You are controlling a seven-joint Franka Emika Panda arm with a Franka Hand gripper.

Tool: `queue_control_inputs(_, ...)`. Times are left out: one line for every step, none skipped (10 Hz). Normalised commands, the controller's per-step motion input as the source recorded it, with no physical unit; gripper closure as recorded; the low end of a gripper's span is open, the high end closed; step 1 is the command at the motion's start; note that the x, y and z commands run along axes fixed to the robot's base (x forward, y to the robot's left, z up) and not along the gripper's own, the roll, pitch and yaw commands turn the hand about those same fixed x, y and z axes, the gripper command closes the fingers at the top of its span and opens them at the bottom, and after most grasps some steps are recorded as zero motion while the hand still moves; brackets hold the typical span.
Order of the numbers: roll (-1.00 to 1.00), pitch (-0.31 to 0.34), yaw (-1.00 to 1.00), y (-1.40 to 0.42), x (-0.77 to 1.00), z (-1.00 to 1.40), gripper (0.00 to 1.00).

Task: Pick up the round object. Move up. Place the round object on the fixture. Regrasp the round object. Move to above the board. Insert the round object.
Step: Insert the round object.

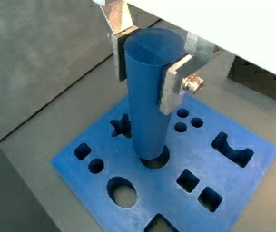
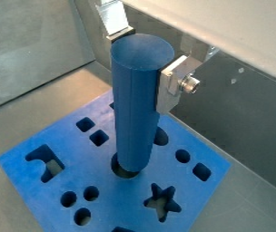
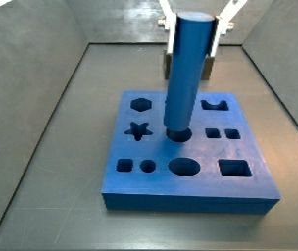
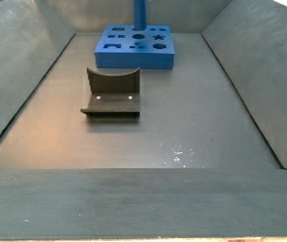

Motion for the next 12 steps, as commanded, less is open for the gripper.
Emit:
queue_control_inputs(0.16, -0.177, 0.00, -0.05, 0.00, -0.17, 1.00)
queue_control_inputs(0.07, -0.103, 0.00, -0.01, 0.00, -0.13, 1.00)
queue_control_inputs(0.02, -0.153, -0.06, 0.00, 0.09, -0.22, 1.00)
queue_control_inputs(0.05, -0.143, -0.03, 0.00, 0.09, -0.23, 1.00)
queue_control_inputs(0.04, -0.204, 0.00, 0.00, 0.00, -0.30, 1.00)
queue_control_inputs(0.00, -0.199, 0.00, 0.00, 0.00, -0.28, 1.00)
queue_control_inputs(0.00, -0.164, 0.00, 0.01, 0.00, -0.23, 1.00)
queue_control_inputs(0.02, -0.209, 0.00, 0.01, -0.07, -0.27, 1.00)
queue_control_inputs(0.12, -0.317, 0.00, 0.00, -0.19, -0.47, 1.00)
queue_control_inputs(0.25, -0.309, 0.01, -0.10, -0.18, -0.47, 1.00)
queue_control_inputs(0.30, -0.309, 0.06, -0.21, -0.19, -0.41, 1.00)
queue_control_inputs(0.31, -0.297, 0.07, -0.27, -0.17, -0.42, 1.00)
